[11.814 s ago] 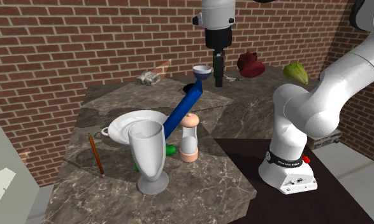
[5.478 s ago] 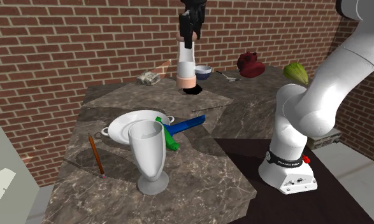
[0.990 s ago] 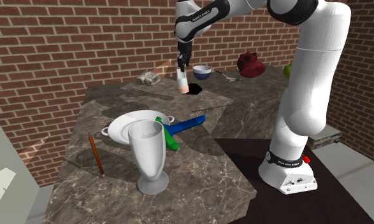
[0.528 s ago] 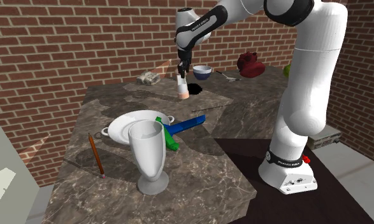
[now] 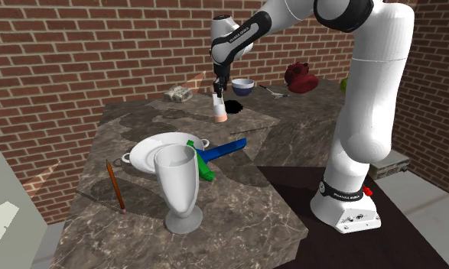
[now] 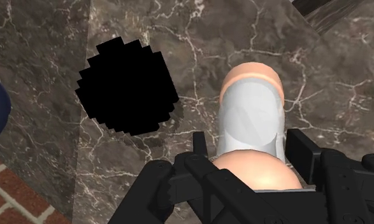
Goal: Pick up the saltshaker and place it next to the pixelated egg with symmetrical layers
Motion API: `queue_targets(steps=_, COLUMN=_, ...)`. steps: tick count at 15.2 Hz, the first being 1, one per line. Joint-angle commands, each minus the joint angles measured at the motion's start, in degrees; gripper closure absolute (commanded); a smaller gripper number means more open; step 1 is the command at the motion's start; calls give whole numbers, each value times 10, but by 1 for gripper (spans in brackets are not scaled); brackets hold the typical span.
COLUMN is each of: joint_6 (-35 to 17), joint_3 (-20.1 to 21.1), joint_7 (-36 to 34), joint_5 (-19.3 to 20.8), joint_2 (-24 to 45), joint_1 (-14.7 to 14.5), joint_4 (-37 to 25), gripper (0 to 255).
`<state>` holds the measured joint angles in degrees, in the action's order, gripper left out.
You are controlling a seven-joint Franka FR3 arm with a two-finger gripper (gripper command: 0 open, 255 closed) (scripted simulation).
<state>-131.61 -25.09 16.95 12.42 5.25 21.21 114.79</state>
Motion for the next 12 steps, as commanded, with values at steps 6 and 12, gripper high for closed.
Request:
queue_targets(steps=6, joint_6=0, joint_3=0, joint_7=0, joint_5=0, joint_2=0, joint_1=0, joint_4=0, gripper=0)
queue_targets(steps=12, joint_6=66, joint_3=7, joint_7=-11, joint_5=15, joint_2=-43, joint_1=-11, joint_4=-24, gripper=0)
